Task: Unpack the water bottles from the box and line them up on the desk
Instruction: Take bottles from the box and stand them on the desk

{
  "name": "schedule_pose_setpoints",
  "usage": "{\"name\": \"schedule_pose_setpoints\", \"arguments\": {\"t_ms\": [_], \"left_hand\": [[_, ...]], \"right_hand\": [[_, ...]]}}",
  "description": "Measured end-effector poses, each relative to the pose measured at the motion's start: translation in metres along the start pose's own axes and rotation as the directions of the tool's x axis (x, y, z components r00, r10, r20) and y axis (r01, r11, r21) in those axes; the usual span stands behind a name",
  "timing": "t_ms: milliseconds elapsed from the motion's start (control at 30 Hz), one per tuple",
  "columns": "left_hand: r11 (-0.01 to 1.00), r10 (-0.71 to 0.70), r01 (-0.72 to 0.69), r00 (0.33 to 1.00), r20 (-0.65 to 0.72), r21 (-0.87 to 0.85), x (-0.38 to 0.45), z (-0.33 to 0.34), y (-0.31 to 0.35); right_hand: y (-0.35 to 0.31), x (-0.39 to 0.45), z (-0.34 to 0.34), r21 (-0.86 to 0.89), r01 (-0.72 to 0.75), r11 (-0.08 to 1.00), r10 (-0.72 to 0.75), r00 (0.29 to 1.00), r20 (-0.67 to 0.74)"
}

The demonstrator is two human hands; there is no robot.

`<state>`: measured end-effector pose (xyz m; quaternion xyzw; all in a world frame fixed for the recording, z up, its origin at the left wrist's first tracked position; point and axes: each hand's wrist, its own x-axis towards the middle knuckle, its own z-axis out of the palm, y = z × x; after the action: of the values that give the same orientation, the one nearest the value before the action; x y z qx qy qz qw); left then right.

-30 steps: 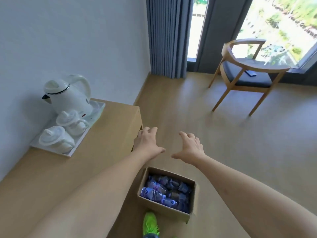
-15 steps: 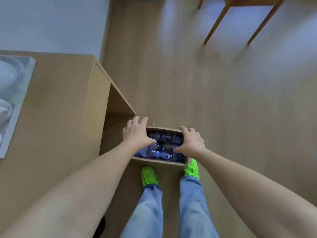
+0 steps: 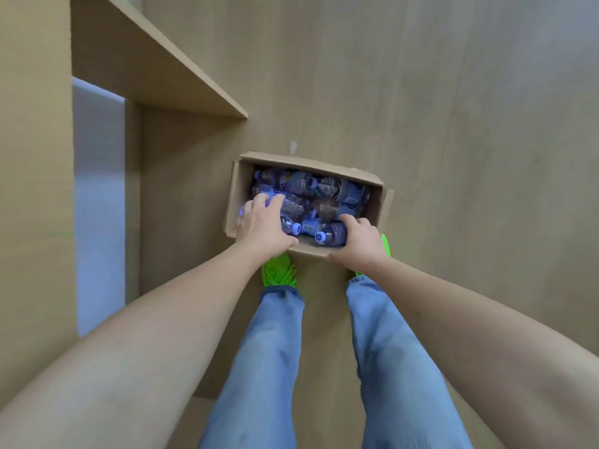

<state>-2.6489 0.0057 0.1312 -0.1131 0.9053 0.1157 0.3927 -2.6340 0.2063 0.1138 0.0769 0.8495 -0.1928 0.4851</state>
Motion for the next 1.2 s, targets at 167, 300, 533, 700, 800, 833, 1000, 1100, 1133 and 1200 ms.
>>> {"name": "schedule_pose_setpoints", "arguments": {"t_ms": [167,300,533,700,800,833,1000,1100,1133,1200], "left_hand": [[1.000,0.004,-0.004,1.000,0.020,-0.013,0.057,0.049,-0.003],[1.000,-0.015,0.015,0.997,0.082,0.001,0.093,0.088,-0.012],[0.948,0.136,-0.203,0.955,0.265,0.246,0.141,0.134,-0.038],[0.807,0.226,-0.366,0.916,0.331,0.463,0.155,0.153,-0.048],[0.805,0.221,-0.351,0.926,0.307,0.478,0.158,0.159,-0.047],[0.811,0.214,-0.343,0.928,0.305,0.474,0.158,0.160,-0.046],[0.860,0.166,-0.285,0.941,0.295,0.424,0.151,0.147,-0.037],[0.907,0.163,-0.252,0.949,0.270,0.337,0.140,0.130,-0.030],[0.917,0.173,-0.252,0.950,0.259,0.310,0.135,0.125,-0.027],[0.931,0.200,-0.261,0.949,0.244,0.254,0.122,0.114,-0.019]], "right_hand": [[0.023,0.072,0.022,-0.048,0.018,0.999,-0.017,1.000,0.010],[0.035,0.126,0.055,-0.153,0.086,0.985,-0.082,0.996,0.029],[0.047,0.187,0.120,-0.315,0.231,0.921,-0.197,0.971,0.138],[0.055,0.208,0.137,-0.353,0.269,0.896,-0.206,0.957,0.205],[0.055,0.213,0.141,-0.343,0.275,0.898,-0.208,0.953,0.220],[0.055,0.213,0.142,-0.334,0.281,0.900,-0.217,0.952,0.215],[0.058,0.203,0.136,-0.326,0.319,0.890,-0.273,0.945,0.178],[0.060,0.187,0.125,-0.278,0.326,0.904,-0.301,0.945,0.128],[0.058,0.180,0.121,-0.257,0.321,0.912,-0.305,0.947,0.099],[0.050,0.164,0.109,-0.197,0.313,0.929,-0.309,0.950,0.051]]}}
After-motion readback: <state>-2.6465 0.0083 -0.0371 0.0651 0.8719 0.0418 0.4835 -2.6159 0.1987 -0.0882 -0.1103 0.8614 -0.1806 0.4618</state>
